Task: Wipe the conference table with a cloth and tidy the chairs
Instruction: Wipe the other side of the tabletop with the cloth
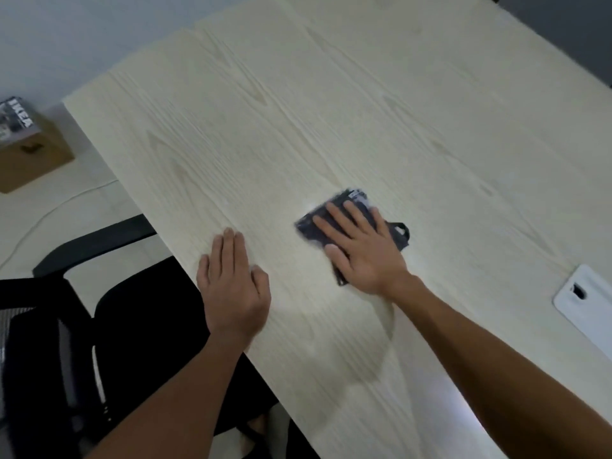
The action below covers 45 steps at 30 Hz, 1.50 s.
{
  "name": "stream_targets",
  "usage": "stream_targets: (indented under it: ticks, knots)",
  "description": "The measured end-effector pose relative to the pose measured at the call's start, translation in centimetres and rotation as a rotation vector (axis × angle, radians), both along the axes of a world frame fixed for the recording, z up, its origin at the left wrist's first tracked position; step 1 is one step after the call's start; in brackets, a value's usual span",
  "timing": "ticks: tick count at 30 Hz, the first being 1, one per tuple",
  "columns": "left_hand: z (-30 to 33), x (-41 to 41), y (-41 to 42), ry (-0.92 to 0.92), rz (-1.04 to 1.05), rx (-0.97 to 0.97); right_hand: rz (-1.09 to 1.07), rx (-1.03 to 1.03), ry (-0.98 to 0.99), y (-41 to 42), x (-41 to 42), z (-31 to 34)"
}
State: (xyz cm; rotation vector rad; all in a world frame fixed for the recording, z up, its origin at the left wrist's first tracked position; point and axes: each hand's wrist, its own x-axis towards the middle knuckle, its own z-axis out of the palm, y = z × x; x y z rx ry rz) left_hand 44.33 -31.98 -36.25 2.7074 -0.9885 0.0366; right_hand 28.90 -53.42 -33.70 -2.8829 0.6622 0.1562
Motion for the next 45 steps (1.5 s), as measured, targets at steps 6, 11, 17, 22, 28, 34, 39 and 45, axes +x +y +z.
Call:
stream_targets:
  ticks: [6, 11, 17, 22, 28, 34, 39, 45]
  knots:
    - [-0.1, -0.1, -0.1, 0.057, 0.021, 0.025, -0.542, 0.095, -0.032, -6.1, 11.4, 0.5]
    - [0.4, -0.2, 0.2, 0.071, 0.035, -0.027, 0.085, 0.05, -0.035, 4.2, 13.1, -0.1]
    - [0.6, 4.9, 0.8, 0.103, 0.135, -0.059, 0.287, -0.018, 0.009, -2.6, 7.3, 0.3]
    - [0.8, 12.2, -0.7, 0.094, 0.167, -0.028, -0.187, 0.072, -0.034, -2.5, 22.9, 0.1]
    - [2.7, 19.6, -2.4, 0.042, 0.247, -0.091, 0.397, 0.059, -0.042, 6.0, 20.3, -0.4]
    - [1.6, 24.5, -4.1, 0.117, 0.215, -0.008, 0.173, -0.031, -0.017, -5.1, 17.5, -0.2]
    - [0.2, 25.3, -4.8, 0.129, 0.24, -0.008, -0.208, 0.042, -0.031, -4.4, 31.9, -0.5]
    - [-0.1, 25.2, -4.6, 0.143, 0.245, -0.04, 0.342, 0.009, -0.045, -1.3, 29.8, -0.4]
